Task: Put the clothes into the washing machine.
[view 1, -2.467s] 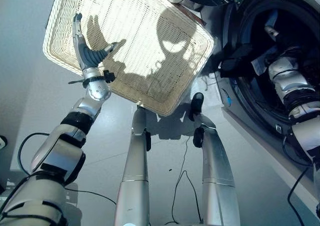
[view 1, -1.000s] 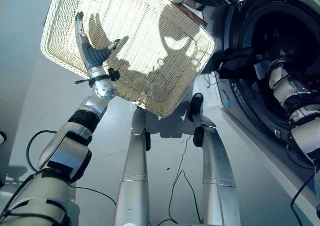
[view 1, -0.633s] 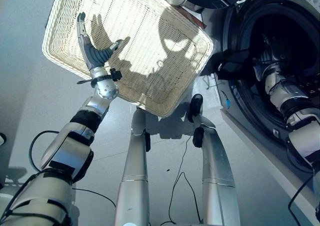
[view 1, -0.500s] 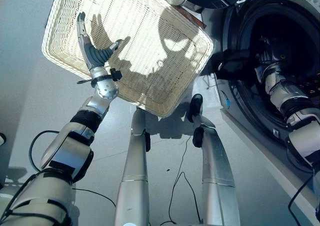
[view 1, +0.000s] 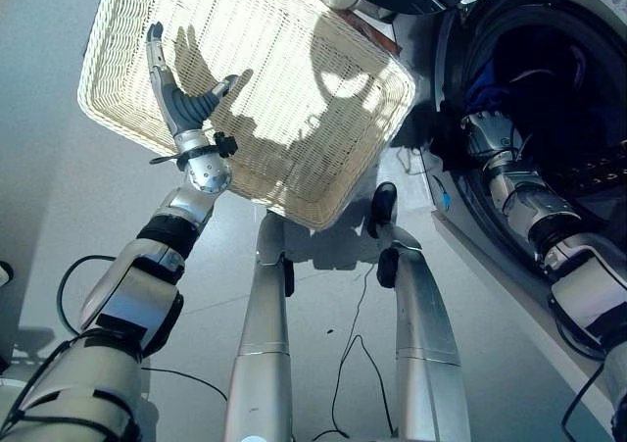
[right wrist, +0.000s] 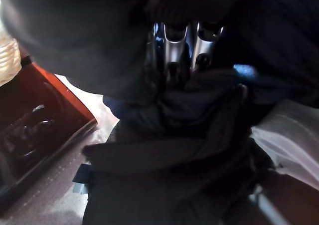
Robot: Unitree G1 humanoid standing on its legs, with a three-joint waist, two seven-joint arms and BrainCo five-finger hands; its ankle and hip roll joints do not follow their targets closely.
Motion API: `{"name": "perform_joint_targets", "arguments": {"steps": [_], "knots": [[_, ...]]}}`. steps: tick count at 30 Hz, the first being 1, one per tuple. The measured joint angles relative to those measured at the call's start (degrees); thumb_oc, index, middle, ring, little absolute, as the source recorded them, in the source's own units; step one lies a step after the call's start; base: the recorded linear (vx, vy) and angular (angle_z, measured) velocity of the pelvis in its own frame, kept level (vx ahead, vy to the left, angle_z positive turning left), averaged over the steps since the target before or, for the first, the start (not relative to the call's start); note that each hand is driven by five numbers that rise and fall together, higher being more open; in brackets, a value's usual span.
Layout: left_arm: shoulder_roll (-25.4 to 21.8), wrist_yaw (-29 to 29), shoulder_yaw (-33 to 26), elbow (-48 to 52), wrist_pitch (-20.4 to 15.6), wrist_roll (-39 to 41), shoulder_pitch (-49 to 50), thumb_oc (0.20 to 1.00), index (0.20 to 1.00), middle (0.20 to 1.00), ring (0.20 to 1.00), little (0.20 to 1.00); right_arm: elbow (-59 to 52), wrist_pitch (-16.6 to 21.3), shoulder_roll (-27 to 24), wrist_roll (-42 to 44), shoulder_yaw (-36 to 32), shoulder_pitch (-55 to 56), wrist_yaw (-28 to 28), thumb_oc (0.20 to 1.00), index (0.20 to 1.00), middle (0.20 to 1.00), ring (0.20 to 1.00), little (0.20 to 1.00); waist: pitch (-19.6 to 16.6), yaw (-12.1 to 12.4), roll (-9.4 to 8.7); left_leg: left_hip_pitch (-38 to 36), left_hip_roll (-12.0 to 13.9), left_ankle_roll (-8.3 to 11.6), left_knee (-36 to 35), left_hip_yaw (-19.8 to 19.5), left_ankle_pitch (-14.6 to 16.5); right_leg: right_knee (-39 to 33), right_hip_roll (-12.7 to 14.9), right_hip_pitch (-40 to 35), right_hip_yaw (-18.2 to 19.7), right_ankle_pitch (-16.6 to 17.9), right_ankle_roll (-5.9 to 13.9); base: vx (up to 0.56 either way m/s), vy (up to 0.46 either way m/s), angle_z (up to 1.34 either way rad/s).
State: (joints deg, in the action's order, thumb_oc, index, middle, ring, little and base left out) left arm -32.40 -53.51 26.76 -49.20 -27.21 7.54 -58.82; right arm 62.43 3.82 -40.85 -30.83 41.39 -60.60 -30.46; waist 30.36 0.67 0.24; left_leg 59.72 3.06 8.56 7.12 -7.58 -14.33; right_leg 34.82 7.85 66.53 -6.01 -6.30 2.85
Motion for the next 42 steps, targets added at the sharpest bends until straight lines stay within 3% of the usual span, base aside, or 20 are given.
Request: {"name": "perform_joint_targets", "arguments": {"steps": [12, 15, 21, 22, 24, 27, 31, 35, 39, 40, 41, 42], "knots": [[0.0, -0.1, 0.0, -0.1, 0.0, 0.0, 0.1, 1.0, 1.0, 1.0, 1.0, 1.0, 0.1, -0.1, 0.5, 2.6, -0.2, 0.3, -1.4, 0.2, 0.2, 0.2, 0.2, 0.2, 0.0, -0.6, 0.0, 0.0, 0.0, 0.0, 0.0, 0.0, 0.0, 0.0, 0.0, 0.0, 0.0, 0.0, 0.0, 0.0, 0.0, 0.0], [0.0, -0.1, 0.0, -0.4, -0.1, 0.0, 0.2, 1.0, 1.0, 1.0, 1.0, 1.0, 0.5, -0.3, 1.7, 14.0, -3.5, 1.2, -4.7, 0.2, 0.2, 0.2, 0.2, 0.2, 0.0, -0.7, 0.0, 0.0, 0.0, -0.01, 0.0, 0.0, 0.0, 0.0, 0.0, 0.0, 0.1, 0.1, -0.08, 0.0, 0.0, 0.0], [0.0, -0.7, -1.1, -0.3, -1.1, -0.9, 3.0, 1.0, 1.0, 1.0, 1.0, 1.0, 2.4, 1.3, 2.4, 44.2, -22.0, 1.2, -11.7, 0.2, 0.2, 0.2, 0.2, 0.2, 0.0, -0.8, 0.0, 0.0, 0.0, 0.0, 0.2, 0.4, 0.0, 0.1, 0.0, 0.1, 0.3, 0.0, 0.0, 0.0, 0.0, 0.0], [0.0, -0.8, -1.1, -0.3, -1.1, -1.4, 3.2, 1.0, 1.0, 1.0, 1.0, 1.0, 2.7, 1.5, 2.1, 46.2, -23.1, 1.1, -12.1, 0.2, 0.2, 0.2, 0.2, 0.2, 0.0, -0.9, 0.0, 0.0, 0.0, -0.01, 0.2, 0.4, 0.0, 0.1, 0.0, 0.1, 0.3, 0.0, 0.01, 0.0, 0.0, 0.0], [0.0, -1.1, -1.1, 0.7, -1.1, -2.3, 4.4, 1.0, 1.0, 1.0, 1.0, 1.0, 3.0, 3.9, 0.6, 56.4, -28.1, 0.0, -14.3, 0.2, 0.2, 0.2, 0.2, 0.2, 0.0, -0.9, -0.01, 0.0, 0.0, 0.0, 0.2, 0.4, 0.0, 0.1, 0.0, 0.1, 0.3, 0.1, -0.09, 0.0, 0.0, 0.0], [-0.1, -1.1, -1.0, 1.0, -1.0, -2.3, 4.4, 1.0, 1.0, 1.0, 1.0, 1.0, 3.1, 7.7, 0.2, 67.9, -30.2, -0.5, -15.9, 0.2, 0.2, 0.2, 0.2, 0.2, 0.0, -0.3, -0.02, 0.0, 0.0, -0.01, 0.2, 0.4, 0.0, 0.0, 0.0, 0.1, 0.4, 0.2, -0.29, 0.0, -0.025, -0.01], [-1.4, -1.1, -1.0, 2.1, -1.0, -2.3, 4.9, 1.0, 1.0, 1.0, 1.0, 1.0, 2.7, 15.7, -0.7, 83.2, -32.7, -0.6, -17.3, 0.2, 0.2, 0.2, 0.2, 0.2, 0.1, 0.3, -0.1, 0.0, -0.1, -0.03, 0.2, 0.4, 0.0, -0.6, 0.0, 0.1, 0.5, 0.6, -0.23, 0.0, -0.022, -0.02], [-3.5, -1.1, -1.0, 2.6, -1.2, -2.1, 6.4, 1.0, 1.0, 1.0, 1.0, 1.0, 1.4, 25.1, -1.2, 91.6, -33.7, -1.1, -19.7, 0.2, 0.2, 0.2, 0.2, 0.2, 0.2, 0.2, -0.21, 0.0, 0.1, -0.41, -0.4, 0.8, -0.3, -2.1, -0.3, 0.0, 0.9, 1.6, 0.06, -0.01, 0.004, -0.07], [-5.6, -0.9, -1.1, 2.7, -1.4, -1.6, 7.5, 1.0, 1.0, 1.0, 1.0, 1.0, -0.2, 32.5, -2.0, 92.6, -36.5, -1.0, -25.3, 0.2, 0.2, 0.2, 0.2, 0.2, 0.2, 0.2, -0.3, 0.1, -0.1, -0.83, -0.8, 1.3, -0.6, -3.3, -0.3, -0.3, 1.5, 2.4, 0.57, -0.01, 0.018, -0.05], [-6.2, -0.5, -1.0, 2.7, -1.4, -1.2, 7.7, 1.0, 1.0, 1.0, 1.0, 1.0, -0.6, 32.6, -2.1, 90.6, -36.5, -1.0, -27.8, 0.357, 0.357, 0.357, 0.357, 0.357, 0.3, 0.2, -0.33, 0.1, -0.1, -0.89, -0.8, 1.3, -0.7, -3.6, -0.3, -0.4, 1.5, 2.8, 0.52, 0.0, 0.0, 0.0], [-6.6, -0.3, -1.1, 2.6, -1.4, -0.9, 7.7, 1.0, 1.0, 1.0, 1.0, 1.0, -1.2, 32.2, -2.2, 87.8, -36.4, -1.0, -29.7, 0.633, 0.633, 0.633, 0.633, 0.633, 0.3, 0.2, -0.34, 0.1, -0.2, -0.94, -0.8, 1.3, -0.7, -3.7, -0.3, -0.4, 1.6, 2.9, 0.58, 0.0, 0.0, 0.0], [-6.8, 0.2, -1.0, 2.6, -1.4, 0.2, 7.3, 1.0, 1.0, 1.0, 1.0, 1.0, -1.4, 30.7, -2.3, 83.8, -36.3, -1.1, -31.0, 1.0, 1.0, 1.0, 1.0, 1.0, 0.3, 0.1, -0.34, 0.1, -0.2, -0.97, -0.8, 1.3, -0.7, -3.7, -0.3, -0.4, 1.7, 3.0, 0.58, 0.0, 0.0, 0.0]]}}
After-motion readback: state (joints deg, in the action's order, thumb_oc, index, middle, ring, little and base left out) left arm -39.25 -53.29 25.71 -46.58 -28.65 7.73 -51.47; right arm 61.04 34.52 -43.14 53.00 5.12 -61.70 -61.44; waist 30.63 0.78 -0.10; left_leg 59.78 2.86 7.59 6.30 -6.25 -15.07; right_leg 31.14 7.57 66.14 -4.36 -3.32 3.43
